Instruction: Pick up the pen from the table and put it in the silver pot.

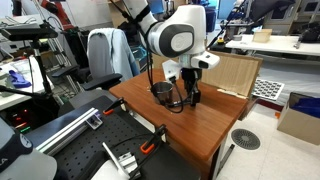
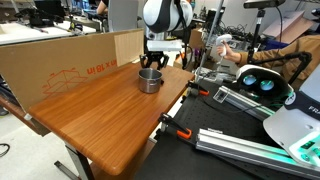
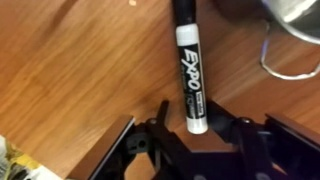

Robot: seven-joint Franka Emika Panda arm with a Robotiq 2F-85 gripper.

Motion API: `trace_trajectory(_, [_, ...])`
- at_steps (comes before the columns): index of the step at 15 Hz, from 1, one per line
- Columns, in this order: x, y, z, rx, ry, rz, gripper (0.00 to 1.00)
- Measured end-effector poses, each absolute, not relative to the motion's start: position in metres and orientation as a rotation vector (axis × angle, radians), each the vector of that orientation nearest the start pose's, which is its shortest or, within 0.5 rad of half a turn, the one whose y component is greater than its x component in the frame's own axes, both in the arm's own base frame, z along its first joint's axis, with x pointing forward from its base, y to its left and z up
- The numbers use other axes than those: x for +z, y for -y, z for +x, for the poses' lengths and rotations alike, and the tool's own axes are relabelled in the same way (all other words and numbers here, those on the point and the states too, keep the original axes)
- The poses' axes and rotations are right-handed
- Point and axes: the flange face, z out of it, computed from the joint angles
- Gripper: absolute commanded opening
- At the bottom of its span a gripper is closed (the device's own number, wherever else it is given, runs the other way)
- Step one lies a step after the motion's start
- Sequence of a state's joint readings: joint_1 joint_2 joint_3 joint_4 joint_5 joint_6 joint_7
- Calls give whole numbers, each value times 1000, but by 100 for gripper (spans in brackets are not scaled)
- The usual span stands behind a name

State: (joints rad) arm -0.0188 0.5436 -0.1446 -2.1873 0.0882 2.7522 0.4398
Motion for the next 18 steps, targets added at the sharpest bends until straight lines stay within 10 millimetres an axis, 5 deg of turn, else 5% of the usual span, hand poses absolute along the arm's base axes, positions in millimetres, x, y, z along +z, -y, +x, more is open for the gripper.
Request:
trace_trajectory(2, [141, 98, 546, -59, -1036, -3004, 3])
trace_trajectory(10, [144, 101, 548, -73, -1061, -2988, 6])
trace_trajectory(18, [212, 114, 559, -267, -1046, -2957, 6])
